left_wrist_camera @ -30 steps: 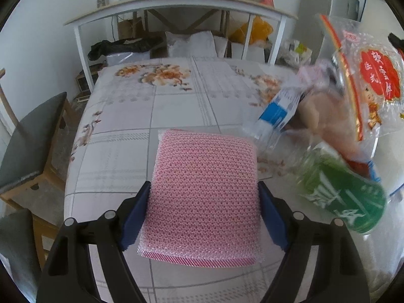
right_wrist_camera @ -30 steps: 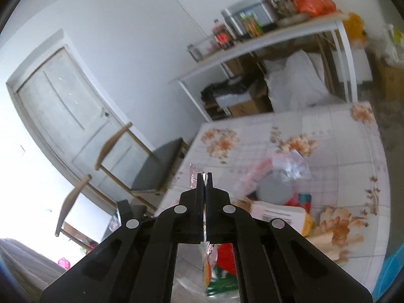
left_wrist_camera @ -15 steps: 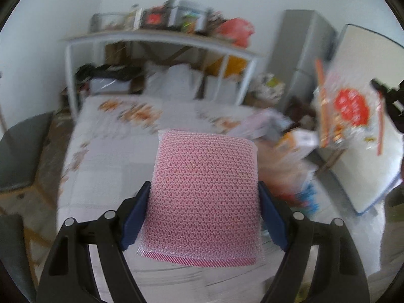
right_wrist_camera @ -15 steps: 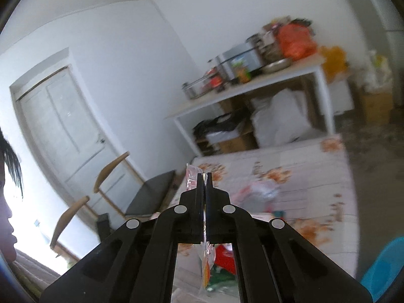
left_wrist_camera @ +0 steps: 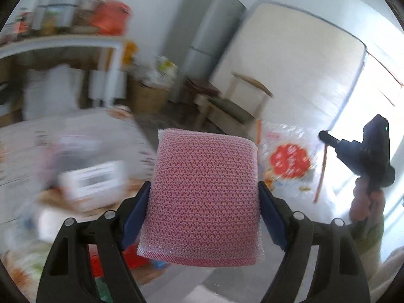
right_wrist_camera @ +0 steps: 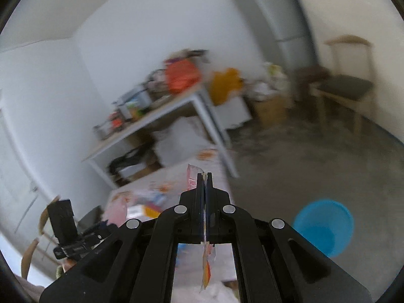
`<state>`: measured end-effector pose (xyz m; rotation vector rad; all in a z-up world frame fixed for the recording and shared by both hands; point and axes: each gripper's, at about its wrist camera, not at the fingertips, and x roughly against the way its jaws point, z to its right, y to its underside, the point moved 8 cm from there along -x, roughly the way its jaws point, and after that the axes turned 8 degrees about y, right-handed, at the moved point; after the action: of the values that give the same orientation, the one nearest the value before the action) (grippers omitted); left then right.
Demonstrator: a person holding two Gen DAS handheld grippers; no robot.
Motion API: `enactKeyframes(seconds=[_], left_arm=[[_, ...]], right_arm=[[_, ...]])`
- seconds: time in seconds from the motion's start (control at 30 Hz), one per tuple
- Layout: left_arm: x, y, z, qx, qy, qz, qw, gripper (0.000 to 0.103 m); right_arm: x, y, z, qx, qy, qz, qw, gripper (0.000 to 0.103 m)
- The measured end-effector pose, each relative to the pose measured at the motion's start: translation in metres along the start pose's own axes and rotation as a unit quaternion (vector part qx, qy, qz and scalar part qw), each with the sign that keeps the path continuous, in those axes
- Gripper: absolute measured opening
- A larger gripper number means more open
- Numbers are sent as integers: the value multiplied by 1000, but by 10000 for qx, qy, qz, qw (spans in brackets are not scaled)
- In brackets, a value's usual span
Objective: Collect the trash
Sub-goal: 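Carry the pink sponge over the blue wastebasket and open the left tool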
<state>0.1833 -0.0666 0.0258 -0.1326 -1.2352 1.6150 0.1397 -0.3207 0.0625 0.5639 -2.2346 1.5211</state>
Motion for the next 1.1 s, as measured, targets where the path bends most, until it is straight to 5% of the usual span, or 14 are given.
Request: enactKeyframes(seconds=[0.23,0.4,0.6,0.77,0.8,0.83,0.9,1.1], left_arm=[[-138,-20,50,-345,418,-1347,9894,79],[-238,-4,72,-508,362,-2443,9677,80],[-339,19,74,-668,103,-3220,9443,80],[-412,22,66,-745,-77,-3348,9393,85],[-417,26,69,-779,-83,-3346,9391,92],[-429,27,70,-817,-105,-3337,9391,96],[-442,26,70,-732,-71,-3247,9430,97],[-446,31,71,-381,74,-3251,9449,97]], right_arm=[[-39,34,83,-606,918,-336,9934,0],[-81,56,137,-1108,1264,-764,9828,0],[-127,71,204,-1641,1705,-1055,9659,0],[-154,80,248,-1928,1980,-1121,9545,5],[-162,85,257,-2002,2048,-1214,9504,8],[-168,89,263,-2048,2066,-1292,9480,16],[-177,100,279,-2128,2235,-1429,9404,52],[-156,115,291,-2369,2385,-1353,9320,52]])
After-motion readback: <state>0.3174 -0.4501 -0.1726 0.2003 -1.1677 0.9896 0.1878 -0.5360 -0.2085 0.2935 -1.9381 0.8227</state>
